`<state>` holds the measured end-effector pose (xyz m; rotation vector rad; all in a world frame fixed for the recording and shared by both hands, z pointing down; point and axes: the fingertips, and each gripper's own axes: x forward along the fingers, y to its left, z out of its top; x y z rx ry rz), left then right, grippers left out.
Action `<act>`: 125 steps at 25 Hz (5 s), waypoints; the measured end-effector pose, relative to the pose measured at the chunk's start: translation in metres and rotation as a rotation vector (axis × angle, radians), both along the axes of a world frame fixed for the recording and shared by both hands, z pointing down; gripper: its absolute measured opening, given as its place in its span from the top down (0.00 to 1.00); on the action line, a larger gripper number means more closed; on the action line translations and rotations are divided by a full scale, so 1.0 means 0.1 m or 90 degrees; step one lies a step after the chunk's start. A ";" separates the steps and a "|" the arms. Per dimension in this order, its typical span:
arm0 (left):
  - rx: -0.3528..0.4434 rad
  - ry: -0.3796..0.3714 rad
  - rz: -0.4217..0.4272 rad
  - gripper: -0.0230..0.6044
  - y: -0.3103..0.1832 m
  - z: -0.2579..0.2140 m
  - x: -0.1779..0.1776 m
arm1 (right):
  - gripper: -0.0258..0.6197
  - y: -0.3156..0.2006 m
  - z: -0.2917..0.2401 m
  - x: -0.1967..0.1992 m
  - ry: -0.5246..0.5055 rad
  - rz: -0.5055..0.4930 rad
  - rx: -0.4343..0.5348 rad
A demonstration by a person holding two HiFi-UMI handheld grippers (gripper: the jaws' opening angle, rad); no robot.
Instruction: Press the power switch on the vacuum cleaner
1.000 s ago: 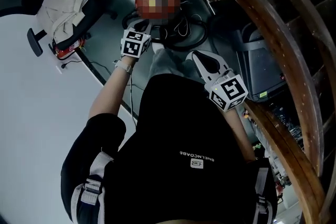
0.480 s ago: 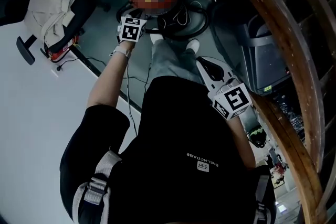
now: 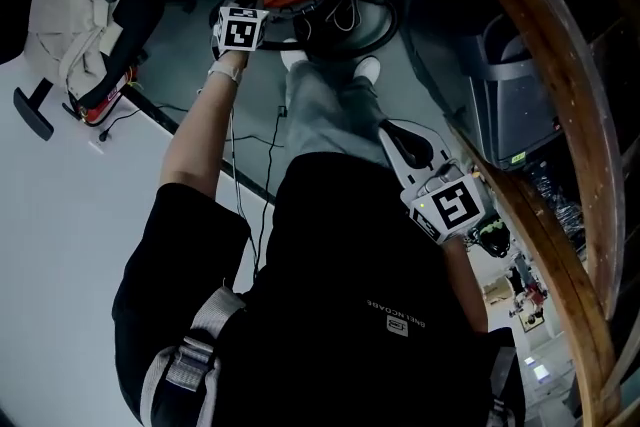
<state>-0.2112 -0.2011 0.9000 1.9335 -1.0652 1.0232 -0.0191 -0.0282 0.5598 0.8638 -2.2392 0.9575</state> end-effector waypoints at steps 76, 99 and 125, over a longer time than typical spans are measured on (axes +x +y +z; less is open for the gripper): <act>-0.039 -0.039 0.041 0.94 -0.18 -0.36 0.40 | 0.91 -0.10 0.10 0.10 -0.021 0.084 0.026; 0.152 0.021 0.114 0.94 0.23 -3.14 1.42 | 0.91 -0.18 -1.15 0.74 -0.069 0.127 0.176; 0.359 0.136 -0.008 0.94 1.52 -5.53 1.71 | 0.91 0.01 -2.15 0.78 -0.197 0.004 0.263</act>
